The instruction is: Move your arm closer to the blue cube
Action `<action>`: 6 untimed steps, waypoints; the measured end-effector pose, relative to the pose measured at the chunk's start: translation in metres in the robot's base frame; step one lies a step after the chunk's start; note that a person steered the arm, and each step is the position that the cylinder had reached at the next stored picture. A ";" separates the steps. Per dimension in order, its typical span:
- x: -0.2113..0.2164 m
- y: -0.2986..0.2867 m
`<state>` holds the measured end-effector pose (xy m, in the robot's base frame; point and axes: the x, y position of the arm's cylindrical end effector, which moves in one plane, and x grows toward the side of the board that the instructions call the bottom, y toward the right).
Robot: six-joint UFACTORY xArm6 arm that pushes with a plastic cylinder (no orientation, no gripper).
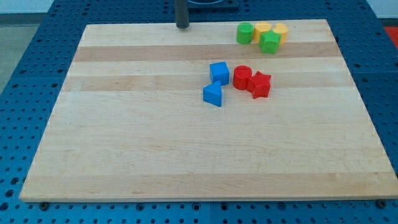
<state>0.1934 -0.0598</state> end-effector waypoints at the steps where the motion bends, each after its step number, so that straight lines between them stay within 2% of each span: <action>1: 0.000 0.000; 2: 0.020 0.000; 3: 0.059 -0.003; 5: 0.068 0.005; 6: 0.080 0.036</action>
<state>0.2733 -0.0238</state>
